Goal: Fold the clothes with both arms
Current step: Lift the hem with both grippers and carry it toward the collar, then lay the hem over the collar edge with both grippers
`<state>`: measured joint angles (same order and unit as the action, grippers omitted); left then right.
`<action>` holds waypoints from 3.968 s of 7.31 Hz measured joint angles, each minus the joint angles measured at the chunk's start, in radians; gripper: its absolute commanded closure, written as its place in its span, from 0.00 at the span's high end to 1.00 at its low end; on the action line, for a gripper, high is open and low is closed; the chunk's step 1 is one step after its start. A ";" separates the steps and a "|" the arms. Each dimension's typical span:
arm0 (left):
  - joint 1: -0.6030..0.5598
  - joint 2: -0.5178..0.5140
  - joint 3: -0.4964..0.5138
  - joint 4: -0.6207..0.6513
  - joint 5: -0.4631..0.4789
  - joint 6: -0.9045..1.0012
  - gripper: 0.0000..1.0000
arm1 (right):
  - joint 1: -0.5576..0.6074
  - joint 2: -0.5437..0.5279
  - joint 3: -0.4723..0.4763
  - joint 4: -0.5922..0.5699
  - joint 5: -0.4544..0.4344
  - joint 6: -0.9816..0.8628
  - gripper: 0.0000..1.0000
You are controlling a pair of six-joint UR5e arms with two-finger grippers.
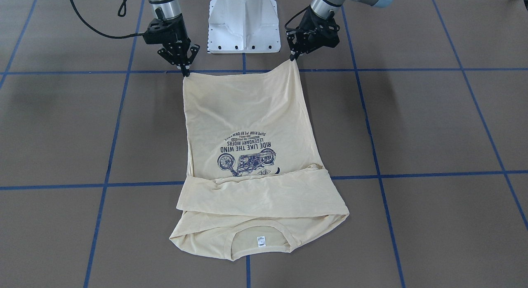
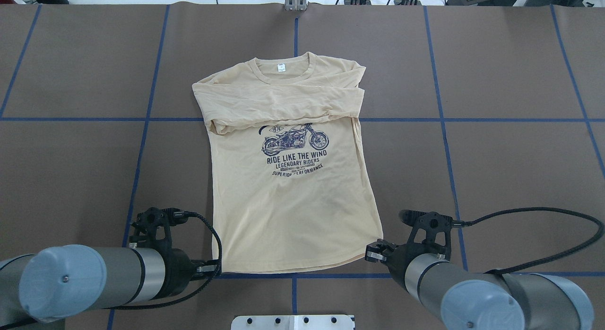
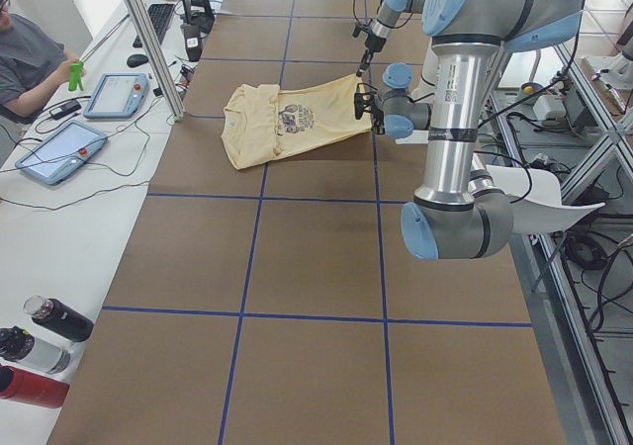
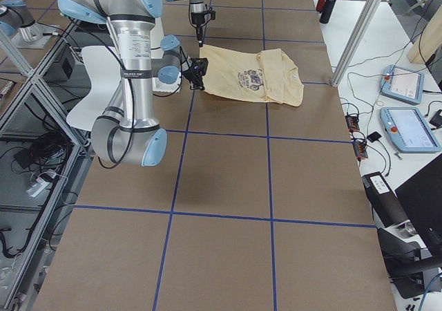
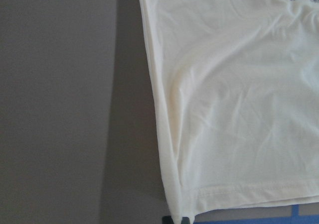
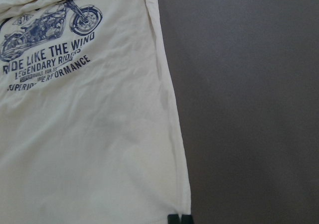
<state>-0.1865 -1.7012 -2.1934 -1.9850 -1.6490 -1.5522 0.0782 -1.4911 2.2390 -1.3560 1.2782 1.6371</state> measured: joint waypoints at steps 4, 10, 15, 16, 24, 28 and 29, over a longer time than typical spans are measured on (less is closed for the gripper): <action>0.116 0.120 -0.298 0.064 -0.045 -0.014 0.00 | -0.208 -0.183 0.354 -0.028 0.070 0.000 0.00; -0.065 -0.030 -0.121 0.115 -0.036 -0.022 0.00 | 0.087 0.085 0.103 -0.107 0.075 -0.009 0.00; -0.264 -0.088 -0.023 0.115 0.020 -0.019 0.00 | 0.310 0.202 -0.030 -0.108 0.073 -0.047 0.00; -0.286 -0.106 0.004 0.115 0.024 -0.019 0.00 | 0.339 0.250 -0.085 -0.108 0.074 -0.059 0.00; -0.362 -0.313 0.416 0.076 0.099 0.130 0.00 | 0.483 0.432 -0.456 -0.094 0.120 -0.172 0.00; -0.393 -0.317 0.449 0.054 0.094 0.216 0.00 | 0.483 0.493 -0.568 -0.093 0.128 -0.178 0.00; -0.404 -0.318 0.450 0.054 0.092 0.232 0.00 | 0.483 0.498 -0.581 -0.093 0.128 -0.181 0.00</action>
<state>-0.5910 -2.0187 -1.7432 -1.9311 -1.5566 -1.3204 0.5612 -0.9931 1.6583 -1.4489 1.4064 1.4565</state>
